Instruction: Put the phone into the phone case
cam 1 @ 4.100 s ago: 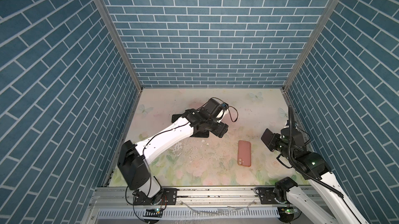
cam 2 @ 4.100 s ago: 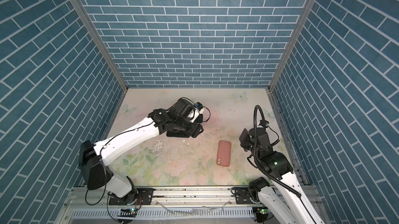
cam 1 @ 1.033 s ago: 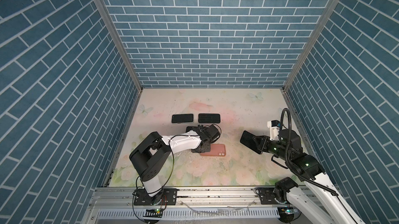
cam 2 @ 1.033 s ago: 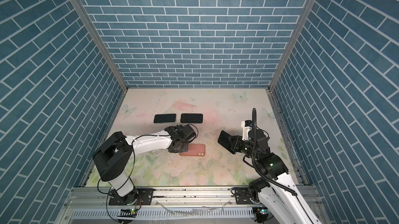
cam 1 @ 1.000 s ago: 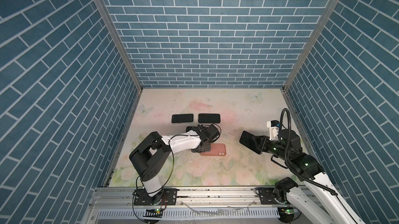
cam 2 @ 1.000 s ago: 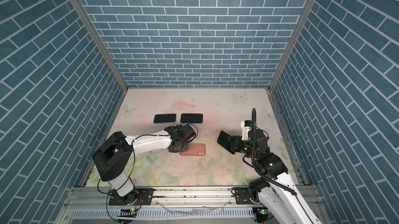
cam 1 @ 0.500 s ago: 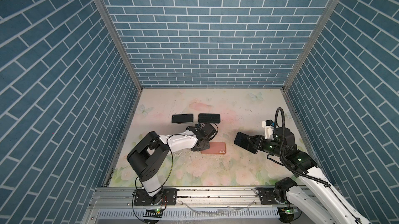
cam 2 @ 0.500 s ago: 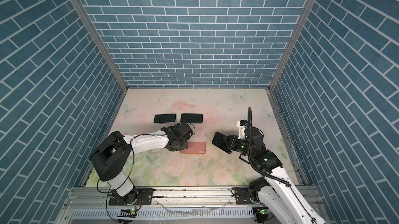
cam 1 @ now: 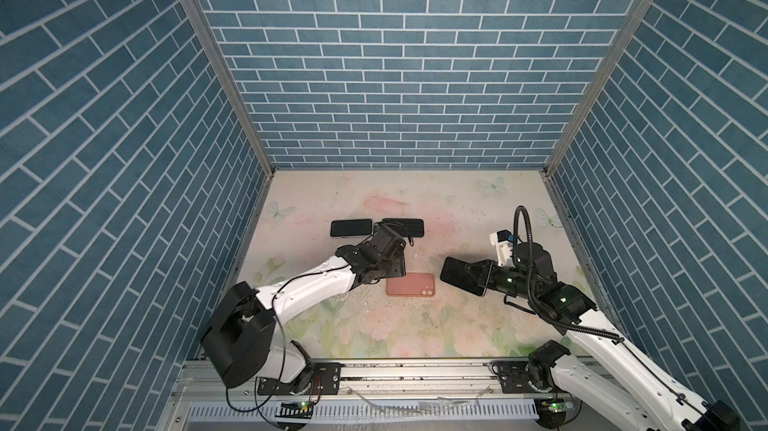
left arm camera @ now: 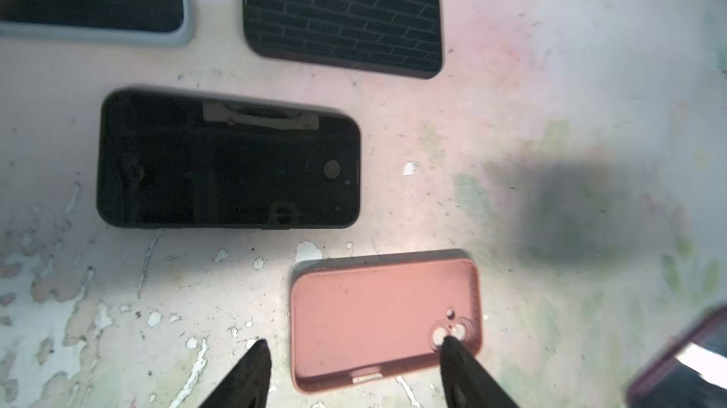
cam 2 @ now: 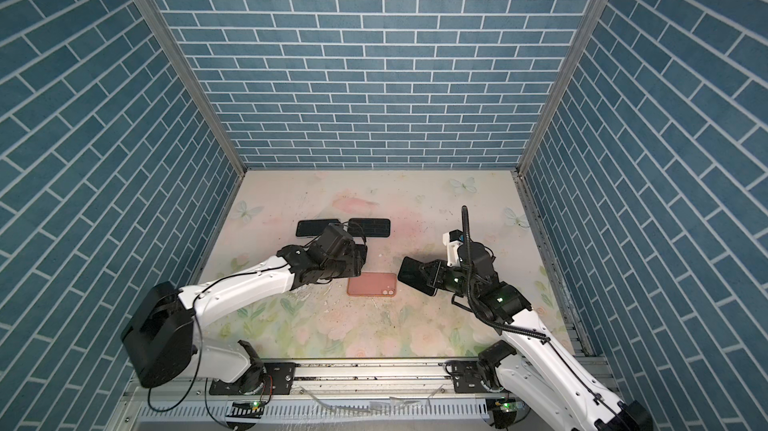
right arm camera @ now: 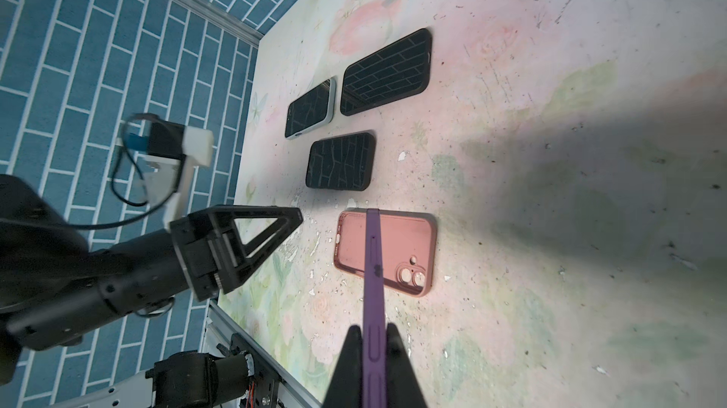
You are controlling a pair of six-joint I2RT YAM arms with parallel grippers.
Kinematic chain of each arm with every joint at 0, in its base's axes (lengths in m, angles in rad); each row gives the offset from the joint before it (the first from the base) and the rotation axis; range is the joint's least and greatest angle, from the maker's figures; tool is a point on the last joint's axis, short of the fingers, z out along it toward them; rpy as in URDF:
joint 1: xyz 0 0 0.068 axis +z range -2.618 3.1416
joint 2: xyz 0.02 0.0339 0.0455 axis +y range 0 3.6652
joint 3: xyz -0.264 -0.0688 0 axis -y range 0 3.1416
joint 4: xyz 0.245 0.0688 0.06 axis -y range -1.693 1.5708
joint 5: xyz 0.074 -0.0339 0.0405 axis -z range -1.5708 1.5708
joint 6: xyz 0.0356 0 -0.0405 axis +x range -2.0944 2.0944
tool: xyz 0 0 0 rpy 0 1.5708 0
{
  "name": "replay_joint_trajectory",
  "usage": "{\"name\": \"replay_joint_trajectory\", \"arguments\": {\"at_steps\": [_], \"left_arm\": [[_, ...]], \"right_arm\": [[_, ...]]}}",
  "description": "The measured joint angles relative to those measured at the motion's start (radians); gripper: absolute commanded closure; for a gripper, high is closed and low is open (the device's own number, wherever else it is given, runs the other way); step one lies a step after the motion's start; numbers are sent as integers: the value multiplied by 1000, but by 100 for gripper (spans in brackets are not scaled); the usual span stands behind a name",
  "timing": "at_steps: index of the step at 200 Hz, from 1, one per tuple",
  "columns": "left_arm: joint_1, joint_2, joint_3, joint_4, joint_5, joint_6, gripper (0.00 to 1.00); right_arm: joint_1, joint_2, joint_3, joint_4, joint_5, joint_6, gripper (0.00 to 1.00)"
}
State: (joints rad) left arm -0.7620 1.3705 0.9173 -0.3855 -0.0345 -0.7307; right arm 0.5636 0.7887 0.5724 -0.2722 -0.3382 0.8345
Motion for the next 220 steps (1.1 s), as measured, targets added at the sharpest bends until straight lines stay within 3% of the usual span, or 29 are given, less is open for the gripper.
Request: {"name": "replay_joint_trajectory", "arguments": {"at_steps": [26, 53, 81, 142, 220], "left_arm": [[66, -137, -26, 19, 74, 41, 1], [190, -223, -113, 65, 230, 53, 0], [270, -220, -226, 116, 390, 51, 0], [284, -117, -377, 269, 568, -32, 0], [284, -66, -424, 431, 609, -106, 0]], "right_arm": [[45, 69, 0, 68, -2, 24, 100], [88, 167, 0, 158, -3, 60, 100], [132, 286, 0, 270, 0, 105, 100], [183, 527, 8, 445, -56, 175, 100], [187, 685, 100, 483, -171, 195, 100]]}}
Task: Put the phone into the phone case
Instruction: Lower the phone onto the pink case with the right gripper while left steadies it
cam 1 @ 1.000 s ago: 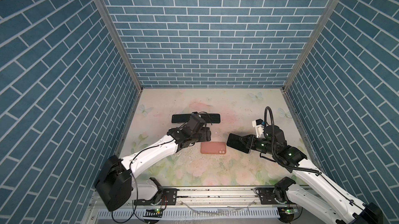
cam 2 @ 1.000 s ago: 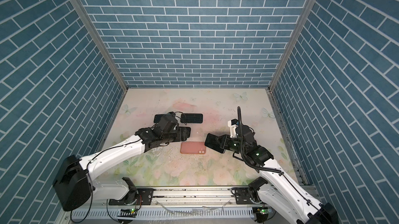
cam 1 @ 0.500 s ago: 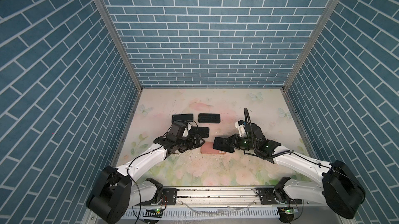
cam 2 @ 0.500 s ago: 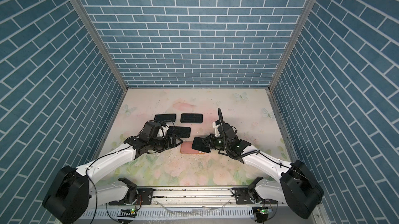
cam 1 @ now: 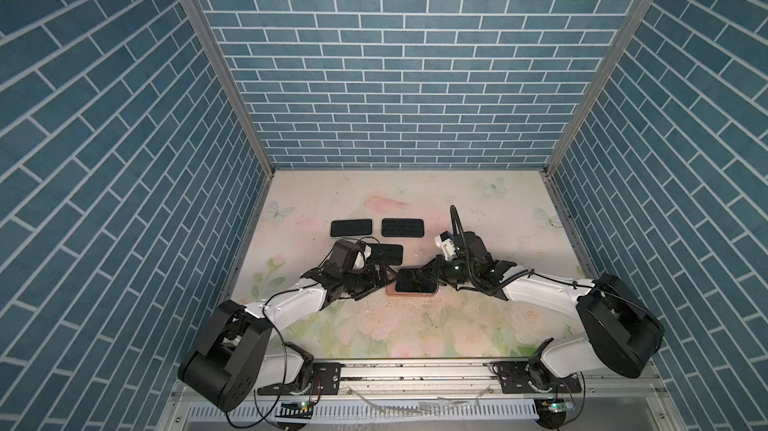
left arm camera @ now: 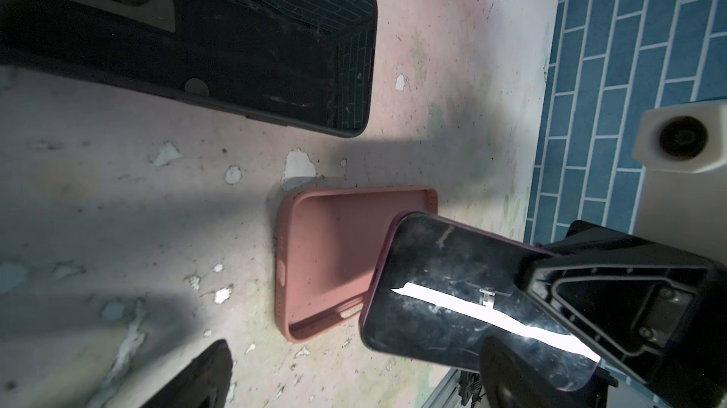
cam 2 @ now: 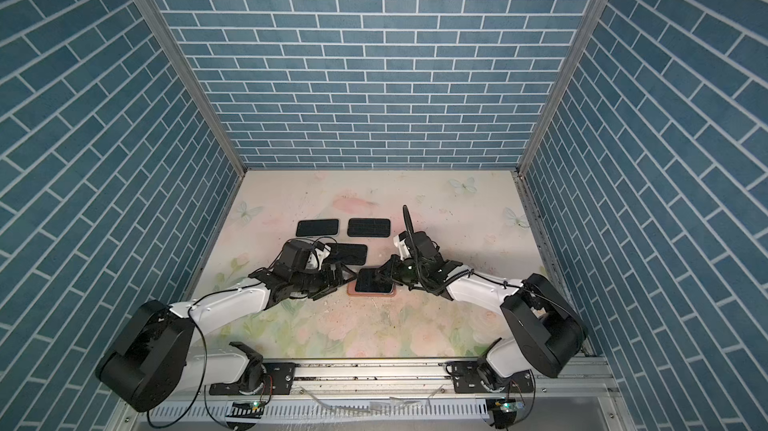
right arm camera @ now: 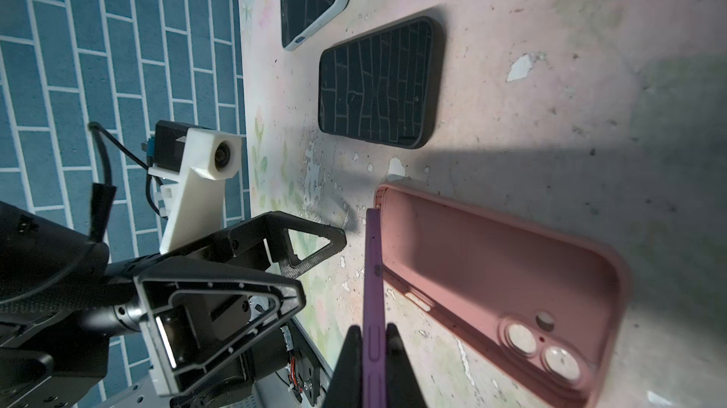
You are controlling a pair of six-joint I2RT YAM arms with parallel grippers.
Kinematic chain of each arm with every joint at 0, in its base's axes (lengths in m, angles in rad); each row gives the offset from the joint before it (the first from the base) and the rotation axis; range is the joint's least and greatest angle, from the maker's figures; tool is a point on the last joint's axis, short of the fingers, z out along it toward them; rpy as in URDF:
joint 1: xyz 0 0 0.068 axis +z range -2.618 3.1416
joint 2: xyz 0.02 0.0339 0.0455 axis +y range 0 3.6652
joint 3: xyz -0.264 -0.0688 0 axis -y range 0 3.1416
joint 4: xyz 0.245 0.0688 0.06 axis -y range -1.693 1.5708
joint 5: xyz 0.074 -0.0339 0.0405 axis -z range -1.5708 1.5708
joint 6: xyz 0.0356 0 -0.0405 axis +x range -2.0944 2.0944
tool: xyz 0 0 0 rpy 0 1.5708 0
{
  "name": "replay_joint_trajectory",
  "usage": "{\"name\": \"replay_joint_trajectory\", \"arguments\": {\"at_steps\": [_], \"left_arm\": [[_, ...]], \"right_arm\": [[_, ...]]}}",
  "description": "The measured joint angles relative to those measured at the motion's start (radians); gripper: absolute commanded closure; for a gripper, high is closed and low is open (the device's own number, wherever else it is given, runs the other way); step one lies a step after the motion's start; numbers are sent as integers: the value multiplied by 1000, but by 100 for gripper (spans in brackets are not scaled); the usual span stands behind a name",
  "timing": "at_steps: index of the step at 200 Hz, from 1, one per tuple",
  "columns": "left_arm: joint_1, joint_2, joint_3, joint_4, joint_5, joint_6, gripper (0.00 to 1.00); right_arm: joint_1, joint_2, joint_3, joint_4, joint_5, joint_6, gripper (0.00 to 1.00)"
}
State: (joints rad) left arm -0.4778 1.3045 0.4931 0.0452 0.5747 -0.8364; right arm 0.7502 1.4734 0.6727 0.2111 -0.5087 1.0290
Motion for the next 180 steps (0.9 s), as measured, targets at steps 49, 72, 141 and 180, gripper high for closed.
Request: {"name": "replay_joint_trajectory", "arguments": {"at_steps": [49, 72, 141, 180], "left_arm": [[0, 42, -30, 61, 8, -33, 0], [0, 50, -31, 83, 13, -44, 0], [0, 71, -31, 113, 34, -50, 0], [-1, 85, -25, 126, 41, -50, 1]], "right_arm": [[0, 80, 22, 8, -55, 6, 100], [0, 116, 37, 19, -82, 14, 100], [-13, 146, 51, 39, -110, 14, 100], [-52, 169, 56, 42, -128, 14, 100]]}}
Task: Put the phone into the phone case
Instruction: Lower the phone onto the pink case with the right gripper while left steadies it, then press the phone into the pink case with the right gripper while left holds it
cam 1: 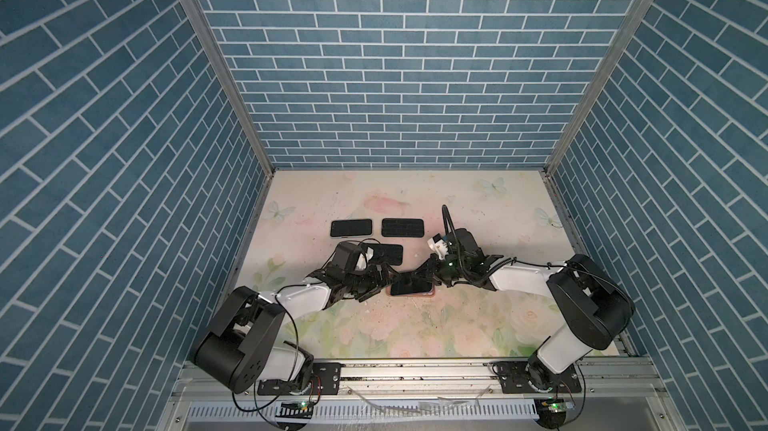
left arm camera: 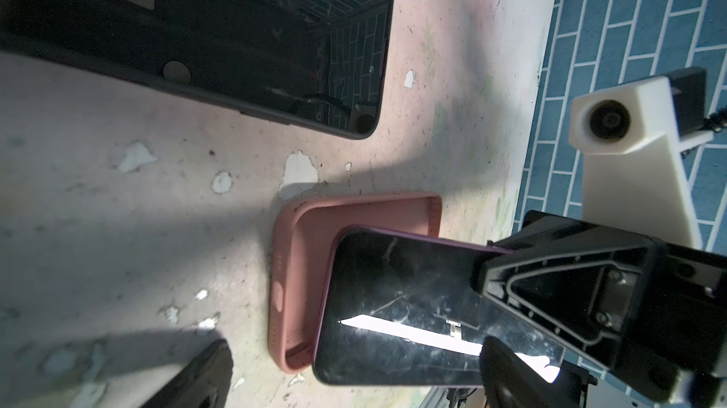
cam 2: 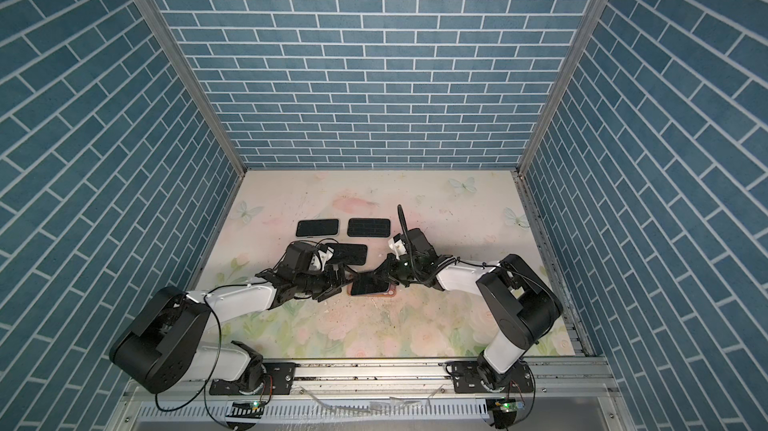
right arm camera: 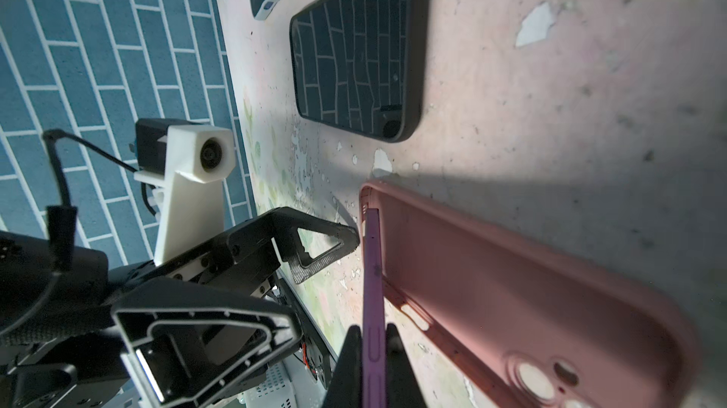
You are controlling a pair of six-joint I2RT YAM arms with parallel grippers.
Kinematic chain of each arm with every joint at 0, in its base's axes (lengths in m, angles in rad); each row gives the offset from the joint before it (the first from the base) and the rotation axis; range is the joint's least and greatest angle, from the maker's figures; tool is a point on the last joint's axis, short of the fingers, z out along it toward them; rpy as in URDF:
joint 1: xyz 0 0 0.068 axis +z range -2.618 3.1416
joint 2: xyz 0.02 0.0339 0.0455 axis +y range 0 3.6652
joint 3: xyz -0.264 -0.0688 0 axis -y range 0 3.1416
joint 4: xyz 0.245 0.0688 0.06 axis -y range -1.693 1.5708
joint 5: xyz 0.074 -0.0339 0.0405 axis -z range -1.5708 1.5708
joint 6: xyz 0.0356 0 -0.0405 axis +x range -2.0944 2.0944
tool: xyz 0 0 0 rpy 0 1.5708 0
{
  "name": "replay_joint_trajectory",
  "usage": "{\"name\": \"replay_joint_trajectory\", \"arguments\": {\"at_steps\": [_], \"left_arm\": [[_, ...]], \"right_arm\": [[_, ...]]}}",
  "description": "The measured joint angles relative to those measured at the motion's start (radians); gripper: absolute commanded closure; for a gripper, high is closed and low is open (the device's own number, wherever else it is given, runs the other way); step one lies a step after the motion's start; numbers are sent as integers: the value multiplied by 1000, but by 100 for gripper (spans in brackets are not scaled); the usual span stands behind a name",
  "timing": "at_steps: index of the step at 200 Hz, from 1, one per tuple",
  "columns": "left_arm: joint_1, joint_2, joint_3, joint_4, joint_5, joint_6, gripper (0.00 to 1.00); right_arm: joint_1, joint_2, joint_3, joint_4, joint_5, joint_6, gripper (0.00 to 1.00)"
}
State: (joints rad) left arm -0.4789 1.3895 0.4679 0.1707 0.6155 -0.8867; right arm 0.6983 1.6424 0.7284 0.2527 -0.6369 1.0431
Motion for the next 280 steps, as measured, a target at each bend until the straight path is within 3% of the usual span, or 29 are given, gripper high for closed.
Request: {"name": "replay_joint_trajectory", "arguments": {"at_steps": [205, 232, 280], "left_arm": [[-11, 79, 50, 54, -5, -15, 0], [-11, 79, 50, 53, -5, -15, 0], [-12, 79, 50, 53, -5, -15, 0]], "right_arm": [[1, 166, 61, 118, -84, -31, 100], [6, 150, 60, 100, -60, -47, 87], [36, 92, 62, -35, 94, -135, 70]]}}
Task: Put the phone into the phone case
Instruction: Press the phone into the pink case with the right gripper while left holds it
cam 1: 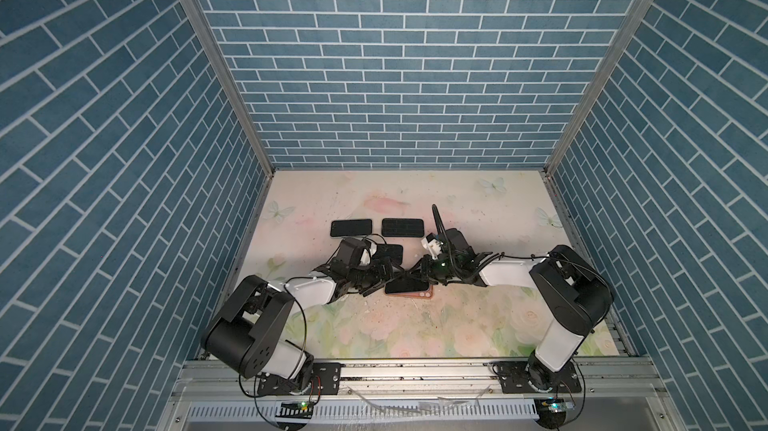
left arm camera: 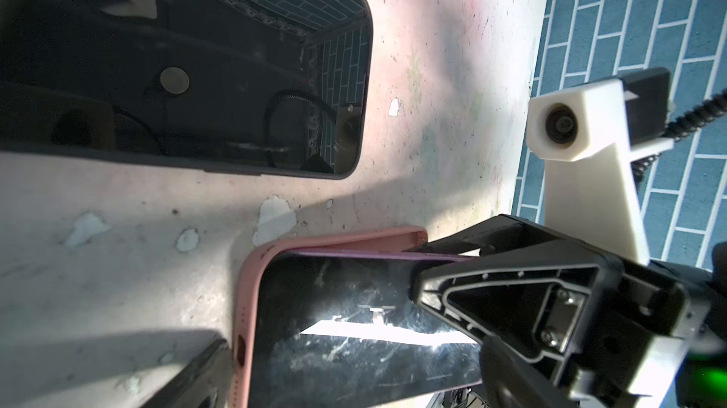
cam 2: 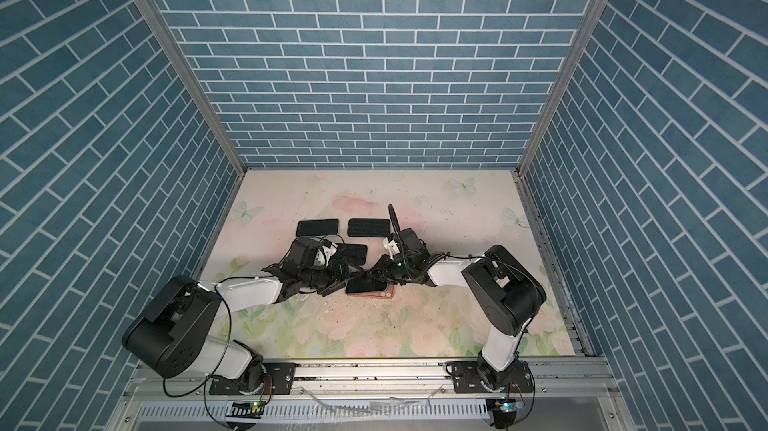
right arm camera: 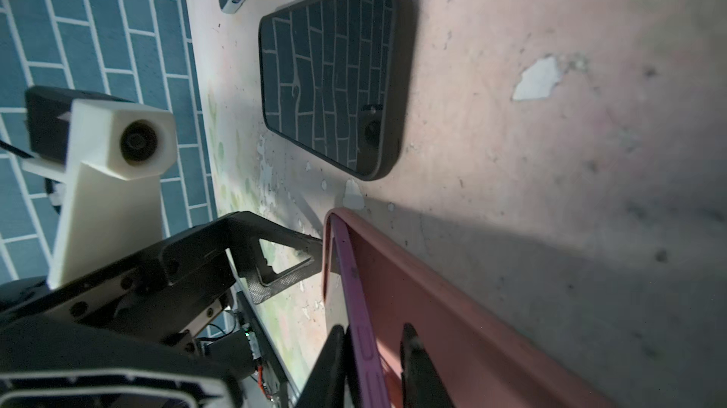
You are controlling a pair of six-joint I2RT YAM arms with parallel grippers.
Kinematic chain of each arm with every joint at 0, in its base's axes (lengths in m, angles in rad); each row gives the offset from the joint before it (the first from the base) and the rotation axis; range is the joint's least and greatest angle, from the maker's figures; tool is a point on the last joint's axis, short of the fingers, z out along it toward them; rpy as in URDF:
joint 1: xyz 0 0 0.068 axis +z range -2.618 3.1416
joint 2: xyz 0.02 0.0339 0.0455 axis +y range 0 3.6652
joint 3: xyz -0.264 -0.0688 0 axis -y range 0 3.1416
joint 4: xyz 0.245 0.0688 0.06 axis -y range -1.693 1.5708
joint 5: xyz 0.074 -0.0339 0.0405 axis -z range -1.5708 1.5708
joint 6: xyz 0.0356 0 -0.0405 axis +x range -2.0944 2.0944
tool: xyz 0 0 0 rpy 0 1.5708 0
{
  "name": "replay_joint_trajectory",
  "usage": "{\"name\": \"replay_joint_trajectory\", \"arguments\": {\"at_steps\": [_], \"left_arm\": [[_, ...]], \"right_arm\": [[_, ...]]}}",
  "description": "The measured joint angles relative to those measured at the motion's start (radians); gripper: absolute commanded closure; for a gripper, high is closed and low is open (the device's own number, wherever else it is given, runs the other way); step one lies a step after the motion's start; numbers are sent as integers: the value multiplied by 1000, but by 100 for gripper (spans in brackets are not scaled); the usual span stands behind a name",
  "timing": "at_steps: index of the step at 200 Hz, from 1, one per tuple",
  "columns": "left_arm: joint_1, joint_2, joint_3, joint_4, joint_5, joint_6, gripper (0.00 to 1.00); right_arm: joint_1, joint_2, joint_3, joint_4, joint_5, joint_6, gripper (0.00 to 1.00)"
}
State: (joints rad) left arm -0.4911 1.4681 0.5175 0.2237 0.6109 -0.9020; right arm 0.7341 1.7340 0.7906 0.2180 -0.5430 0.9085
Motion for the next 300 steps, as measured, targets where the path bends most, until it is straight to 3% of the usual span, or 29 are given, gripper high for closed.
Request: {"name": "replay_joint_trajectory", "arguments": {"at_steps": [87, 155, 262, 300], "left_arm": [[-5, -22, -13, -13, -1, 0, 0], [-5, -29, -17, -18, -1, 0, 1], [-5, -34, -19, -26, -2, 0, 0], [-5, -34, -19, -26, -3, 0, 1]], "right_arm": [[1, -33, 61, -182, 141, -104, 53], [4, -86, 136, -311, 216, -192, 46], [5, -143, 120, -385, 285, -238, 46], [5, -179, 91, -393, 295, -261, 50]]}}
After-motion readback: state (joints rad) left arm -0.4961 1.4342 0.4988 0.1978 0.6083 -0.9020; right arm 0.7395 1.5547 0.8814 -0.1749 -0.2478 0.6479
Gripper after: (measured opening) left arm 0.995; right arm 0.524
